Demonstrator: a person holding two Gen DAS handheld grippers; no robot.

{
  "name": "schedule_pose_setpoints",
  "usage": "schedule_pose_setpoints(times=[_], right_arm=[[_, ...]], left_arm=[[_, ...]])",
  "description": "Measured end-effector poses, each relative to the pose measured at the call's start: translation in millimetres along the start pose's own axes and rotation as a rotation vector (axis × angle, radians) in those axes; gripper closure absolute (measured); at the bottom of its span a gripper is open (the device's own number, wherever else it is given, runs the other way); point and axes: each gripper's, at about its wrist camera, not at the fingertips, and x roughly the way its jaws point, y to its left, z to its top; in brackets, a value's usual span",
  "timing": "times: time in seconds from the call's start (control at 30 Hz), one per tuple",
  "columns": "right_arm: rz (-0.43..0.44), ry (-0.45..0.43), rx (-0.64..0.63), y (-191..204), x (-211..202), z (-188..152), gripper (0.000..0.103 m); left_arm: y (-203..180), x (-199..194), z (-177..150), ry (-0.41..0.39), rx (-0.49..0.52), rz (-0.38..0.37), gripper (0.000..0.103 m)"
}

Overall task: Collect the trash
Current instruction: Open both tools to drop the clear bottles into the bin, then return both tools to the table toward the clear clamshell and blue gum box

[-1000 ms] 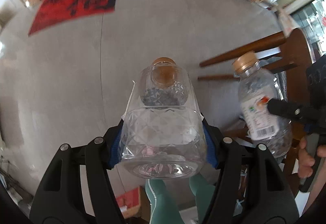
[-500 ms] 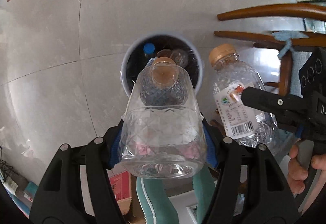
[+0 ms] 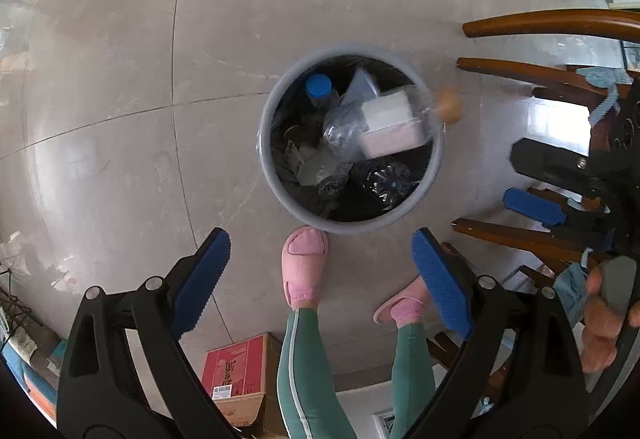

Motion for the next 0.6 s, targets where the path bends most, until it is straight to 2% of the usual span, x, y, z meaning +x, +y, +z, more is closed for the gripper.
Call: schedule_pose_setpoints(times=[0.23,0.4,0.6], right_arm=[[0.007,-0.044,-0.036,10.9,-42.1,-13.1,0.016],[0.031,-0.068,-0.068,32.5,-77.8,-37.3,0.016],[0.125,-0.14,-0.141,82.4,-147.2,-85.9,0.016]], left_arm=[[2.6,-43.9,-9.9,-0.043,-0.012,-0.037,0.013],[-2.7,-85.1,-16.6,-0.075,0.015,-0.045,0.013],[-12.5,-168.7,-32.3,-0.154,0.062,-0.051,0.013]])
